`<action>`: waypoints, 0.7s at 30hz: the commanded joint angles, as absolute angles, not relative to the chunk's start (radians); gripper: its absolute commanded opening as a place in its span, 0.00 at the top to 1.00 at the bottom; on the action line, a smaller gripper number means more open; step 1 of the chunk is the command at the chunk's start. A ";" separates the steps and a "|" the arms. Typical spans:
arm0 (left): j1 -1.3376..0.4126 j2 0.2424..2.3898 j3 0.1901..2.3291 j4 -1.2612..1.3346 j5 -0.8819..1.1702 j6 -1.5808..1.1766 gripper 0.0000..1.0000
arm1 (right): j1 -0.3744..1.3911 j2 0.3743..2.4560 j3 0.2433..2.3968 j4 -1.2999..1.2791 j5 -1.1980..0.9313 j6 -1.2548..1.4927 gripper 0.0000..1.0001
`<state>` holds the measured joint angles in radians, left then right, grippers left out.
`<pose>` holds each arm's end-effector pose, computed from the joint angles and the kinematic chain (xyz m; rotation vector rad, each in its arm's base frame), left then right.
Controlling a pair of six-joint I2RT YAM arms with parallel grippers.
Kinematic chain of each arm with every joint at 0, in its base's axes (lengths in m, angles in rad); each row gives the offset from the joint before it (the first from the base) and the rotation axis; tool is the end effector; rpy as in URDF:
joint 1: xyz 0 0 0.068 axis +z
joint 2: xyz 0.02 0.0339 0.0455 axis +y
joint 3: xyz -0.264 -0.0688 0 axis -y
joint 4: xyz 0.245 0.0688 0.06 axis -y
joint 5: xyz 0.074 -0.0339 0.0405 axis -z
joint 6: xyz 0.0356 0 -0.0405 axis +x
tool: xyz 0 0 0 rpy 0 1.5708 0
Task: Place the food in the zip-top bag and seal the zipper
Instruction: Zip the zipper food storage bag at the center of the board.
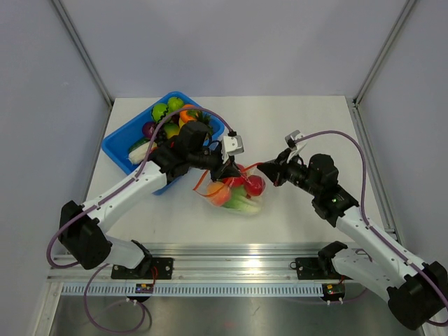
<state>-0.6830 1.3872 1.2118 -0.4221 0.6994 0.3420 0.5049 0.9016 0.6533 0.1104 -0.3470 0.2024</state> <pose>0.2238 -0.2117 0.3324 1.3953 1.6462 -0.9517 0.1822 0.1146 0.3037 -0.5276 1.6894 0.8153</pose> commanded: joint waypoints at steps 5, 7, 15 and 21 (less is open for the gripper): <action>-0.669 1.370 1.253 -0.512 0.684 0.367 1.00 | 0.489 0.858 0.650 0.173 -0.077 0.202 1.00; -0.664 1.365 1.250 -0.522 0.680 0.370 1.00 | 0.488 0.857 0.652 0.172 -0.057 0.206 1.00; -0.644 1.328 1.198 -0.526 0.644 0.368 1.00 | 0.488 0.862 0.652 0.176 -0.032 0.216 1.00; -0.635 1.305 1.161 -0.522 0.612 0.367 1.00 | 0.489 0.867 0.647 0.181 -0.014 0.224 1.00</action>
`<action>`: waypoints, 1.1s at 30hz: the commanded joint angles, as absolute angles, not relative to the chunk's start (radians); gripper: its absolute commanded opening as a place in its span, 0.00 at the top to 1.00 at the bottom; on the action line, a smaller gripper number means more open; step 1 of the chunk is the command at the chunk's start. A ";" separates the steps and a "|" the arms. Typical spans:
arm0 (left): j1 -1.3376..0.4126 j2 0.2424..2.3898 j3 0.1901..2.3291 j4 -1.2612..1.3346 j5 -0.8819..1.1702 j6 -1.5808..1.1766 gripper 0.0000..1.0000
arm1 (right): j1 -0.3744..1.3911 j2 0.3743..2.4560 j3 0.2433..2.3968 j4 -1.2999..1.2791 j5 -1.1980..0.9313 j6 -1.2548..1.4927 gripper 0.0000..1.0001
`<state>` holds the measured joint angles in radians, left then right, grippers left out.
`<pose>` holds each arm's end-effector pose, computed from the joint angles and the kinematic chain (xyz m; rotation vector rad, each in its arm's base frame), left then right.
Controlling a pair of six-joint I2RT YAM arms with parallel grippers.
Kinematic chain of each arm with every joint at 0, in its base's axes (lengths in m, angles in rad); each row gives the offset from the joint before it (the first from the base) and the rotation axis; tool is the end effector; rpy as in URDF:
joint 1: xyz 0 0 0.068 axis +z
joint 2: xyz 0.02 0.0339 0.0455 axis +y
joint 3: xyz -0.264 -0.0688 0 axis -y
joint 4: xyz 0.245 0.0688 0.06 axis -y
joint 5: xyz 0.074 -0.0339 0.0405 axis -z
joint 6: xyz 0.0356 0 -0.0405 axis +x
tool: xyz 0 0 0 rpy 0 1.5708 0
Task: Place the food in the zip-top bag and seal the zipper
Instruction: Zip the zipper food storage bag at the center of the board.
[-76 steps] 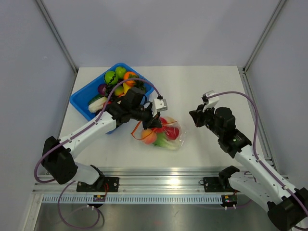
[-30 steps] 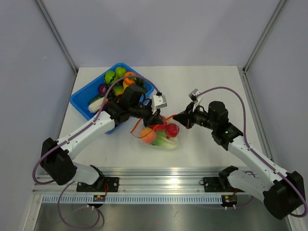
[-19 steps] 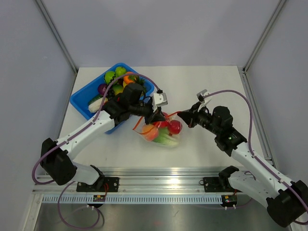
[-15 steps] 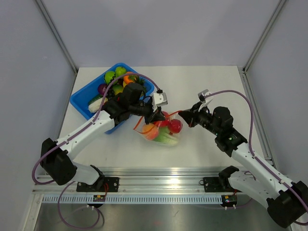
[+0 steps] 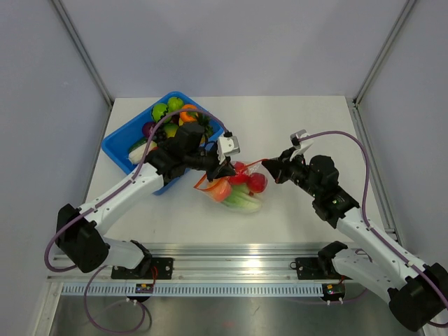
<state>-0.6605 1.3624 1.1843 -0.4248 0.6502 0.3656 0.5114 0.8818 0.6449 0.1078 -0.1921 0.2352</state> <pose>0.2248 -0.2019 0.3294 1.3725 1.6684 -0.8735 0.1819 0.1099 0.3041 -0.3863 1.7070 0.7152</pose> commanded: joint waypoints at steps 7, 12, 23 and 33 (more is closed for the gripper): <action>-0.624 1.299 1.129 -0.523 0.600 0.354 1.00 | 0.486 0.874 0.638 0.192 -0.008 0.236 1.00; -0.615 1.296 1.115 -0.532 0.589 0.351 1.00 | 0.486 0.885 0.637 0.195 -0.006 0.241 1.00; -0.597 1.263 1.074 -0.529 0.572 0.327 1.00 | 0.486 0.893 0.635 0.195 0.023 0.245 1.00; -0.565 1.195 1.006 -0.531 0.540 0.291 1.00 | 0.485 0.887 0.644 0.173 0.048 0.238 1.00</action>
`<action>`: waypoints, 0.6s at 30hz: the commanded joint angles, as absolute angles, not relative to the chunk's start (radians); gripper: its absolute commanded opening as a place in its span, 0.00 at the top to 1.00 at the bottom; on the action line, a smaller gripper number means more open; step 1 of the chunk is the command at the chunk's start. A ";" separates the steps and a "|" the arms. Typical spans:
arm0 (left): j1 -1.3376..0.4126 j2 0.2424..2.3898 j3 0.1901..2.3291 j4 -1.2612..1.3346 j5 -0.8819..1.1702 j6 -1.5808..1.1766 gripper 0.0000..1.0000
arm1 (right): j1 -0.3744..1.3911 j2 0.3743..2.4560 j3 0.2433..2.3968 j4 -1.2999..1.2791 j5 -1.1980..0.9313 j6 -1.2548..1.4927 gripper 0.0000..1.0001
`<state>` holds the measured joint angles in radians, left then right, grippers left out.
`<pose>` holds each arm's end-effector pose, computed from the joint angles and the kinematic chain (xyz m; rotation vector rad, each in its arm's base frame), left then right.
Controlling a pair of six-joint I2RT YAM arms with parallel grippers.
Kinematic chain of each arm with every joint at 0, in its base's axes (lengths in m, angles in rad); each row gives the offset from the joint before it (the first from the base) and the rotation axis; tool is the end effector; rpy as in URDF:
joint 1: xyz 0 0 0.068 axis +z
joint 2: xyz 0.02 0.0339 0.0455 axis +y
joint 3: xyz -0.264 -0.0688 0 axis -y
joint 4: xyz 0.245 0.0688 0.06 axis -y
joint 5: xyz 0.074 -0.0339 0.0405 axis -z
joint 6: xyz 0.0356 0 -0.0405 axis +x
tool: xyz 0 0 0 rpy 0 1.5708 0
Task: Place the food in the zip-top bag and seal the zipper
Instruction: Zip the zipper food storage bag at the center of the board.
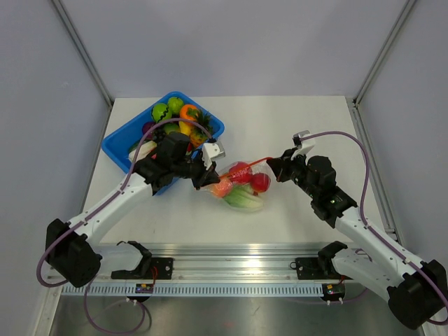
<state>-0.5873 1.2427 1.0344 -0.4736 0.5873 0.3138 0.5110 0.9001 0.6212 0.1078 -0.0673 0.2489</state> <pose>0.2117 -0.1646 0.3061 1.2517 1.8551 -0.8074 0.1871 0.1077 0.2919 -0.2828 1.7590 0.6118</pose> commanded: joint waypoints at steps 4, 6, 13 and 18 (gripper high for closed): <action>-0.557 1.167 0.985 -0.540 0.522 0.275 1.00 | 0.485 0.887 0.643 0.172 0.048 0.239 1.00; -0.549 1.147 0.976 -0.549 0.512 0.268 1.00 | 0.485 0.888 0.644 0.172 0.049 0.239 1.00; -0.528 1.083 0.940 -0.551 0.451 0.241 1.00 | 0.485 0.891 0.646 0.179 0.054 0.247 1.00; -0.514 1.048 0.911 -0.537 0.419 0.213 1.00 | 0.485 0.890 0.644 0.184 0.055 0.252 1.00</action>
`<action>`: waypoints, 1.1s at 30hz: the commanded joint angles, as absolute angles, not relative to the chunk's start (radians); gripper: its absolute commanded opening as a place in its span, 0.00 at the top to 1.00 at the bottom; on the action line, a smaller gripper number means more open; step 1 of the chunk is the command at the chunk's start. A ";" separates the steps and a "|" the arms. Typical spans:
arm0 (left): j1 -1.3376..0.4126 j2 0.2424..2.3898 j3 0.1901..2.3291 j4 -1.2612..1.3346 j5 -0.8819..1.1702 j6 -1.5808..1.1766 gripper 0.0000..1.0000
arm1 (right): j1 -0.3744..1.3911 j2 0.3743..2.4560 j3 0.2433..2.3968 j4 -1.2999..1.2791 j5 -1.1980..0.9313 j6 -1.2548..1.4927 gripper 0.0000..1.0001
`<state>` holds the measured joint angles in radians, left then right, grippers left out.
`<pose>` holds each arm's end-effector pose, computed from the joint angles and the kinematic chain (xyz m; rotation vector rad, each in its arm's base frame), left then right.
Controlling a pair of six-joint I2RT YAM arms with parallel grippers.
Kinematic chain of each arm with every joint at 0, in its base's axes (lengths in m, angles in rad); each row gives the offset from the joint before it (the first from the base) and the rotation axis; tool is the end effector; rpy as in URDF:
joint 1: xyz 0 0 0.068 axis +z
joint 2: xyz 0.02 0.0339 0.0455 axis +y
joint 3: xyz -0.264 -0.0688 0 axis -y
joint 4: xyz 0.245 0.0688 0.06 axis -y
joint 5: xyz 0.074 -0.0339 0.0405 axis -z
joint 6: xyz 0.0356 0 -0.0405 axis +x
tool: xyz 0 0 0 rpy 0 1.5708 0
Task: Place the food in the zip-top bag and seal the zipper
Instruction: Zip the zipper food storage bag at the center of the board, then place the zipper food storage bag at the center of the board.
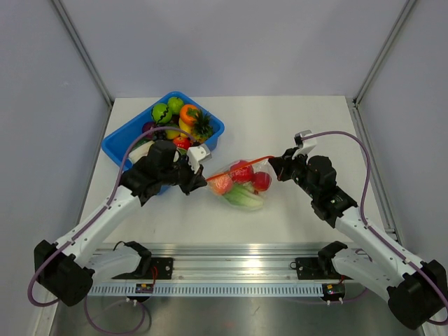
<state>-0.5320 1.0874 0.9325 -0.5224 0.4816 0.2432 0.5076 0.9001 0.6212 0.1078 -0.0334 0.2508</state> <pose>0.1906 -0.1313 0.3026 1.0867 1.9672 -0.6963 0.1881 0.1060 0.2919 -0.2524 1.7600 0.5817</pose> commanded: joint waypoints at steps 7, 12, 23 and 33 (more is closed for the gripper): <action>-0.496 1.014 0.878 -0.538 0.399 0.127 0.99 | 0.485 0.885 0.640 0.187 0.055 0.253 1.00; -0.492 0.989 0.851 -0.537 0.402 0.084 0.99 | 0.486 0.882 0.638 0.189 0.048 0.258 1.00; -0.492 1.008 0.903 -0.529 0.435 0.072 1.00 | 0.485 0.865 0.647 0.161 0.058 0.259 1.00; -0.502 1.396 1.323 -0.457 0.650 -0.061 1.00 | 0.485 0.885 0.736 0.124 0.276 0.120 1.00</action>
<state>-0.5003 1.2980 1.1610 -0.5232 0.5388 -0.0090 0.4904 0.8780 0.6518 0.0616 0.1555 0.2016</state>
